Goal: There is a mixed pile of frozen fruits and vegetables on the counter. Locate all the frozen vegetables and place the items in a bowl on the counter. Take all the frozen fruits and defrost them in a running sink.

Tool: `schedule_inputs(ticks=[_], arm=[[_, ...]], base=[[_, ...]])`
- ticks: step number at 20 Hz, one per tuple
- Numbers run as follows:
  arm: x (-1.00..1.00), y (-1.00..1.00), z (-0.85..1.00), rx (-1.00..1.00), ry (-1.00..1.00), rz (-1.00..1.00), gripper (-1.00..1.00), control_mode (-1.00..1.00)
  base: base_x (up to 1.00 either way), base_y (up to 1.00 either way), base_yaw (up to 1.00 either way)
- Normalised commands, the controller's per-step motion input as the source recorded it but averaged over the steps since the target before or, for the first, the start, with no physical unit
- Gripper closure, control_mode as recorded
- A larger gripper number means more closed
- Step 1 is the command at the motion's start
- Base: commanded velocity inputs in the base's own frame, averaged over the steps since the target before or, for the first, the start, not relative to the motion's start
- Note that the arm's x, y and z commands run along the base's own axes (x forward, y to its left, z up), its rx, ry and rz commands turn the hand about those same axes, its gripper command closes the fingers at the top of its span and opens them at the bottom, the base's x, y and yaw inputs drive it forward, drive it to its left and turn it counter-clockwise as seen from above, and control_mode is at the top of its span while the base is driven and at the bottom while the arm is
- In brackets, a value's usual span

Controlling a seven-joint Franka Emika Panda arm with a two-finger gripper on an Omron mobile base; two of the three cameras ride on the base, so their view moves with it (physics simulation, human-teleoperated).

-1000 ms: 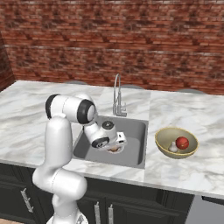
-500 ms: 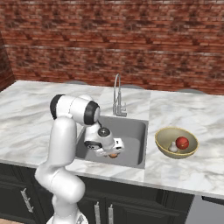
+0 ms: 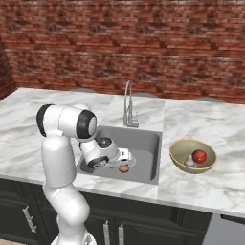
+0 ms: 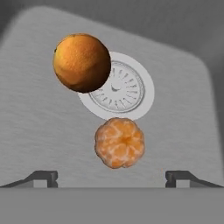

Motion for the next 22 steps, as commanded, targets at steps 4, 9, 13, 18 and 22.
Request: schedule_inputs(ticks=[4,9,13,18,22], arm=[[0.06,-0.12,0.98,0.05,0.00,-0.16,-1.00,-1.00],[0.29,-0.06,0.77,-0.08,0.08,-0.10,-1.00,-1.00],[0.46,-0.02,0.60,0.03,0.31,-0.08,-1.00,-1.00],[0.42,0.02,0.75,0.12,0.20,-0.07,-1.00,-1.00],[0.37,0.00,0.83,0.17,0.12,-0.05,-1.00,-1.00]], base=[[0.00,0.00,0.00],[0.00,0.00,0.00],[0.00,0.00,0.00],[0.00,0.00,0.00],[0.00,0.00,0.00]])
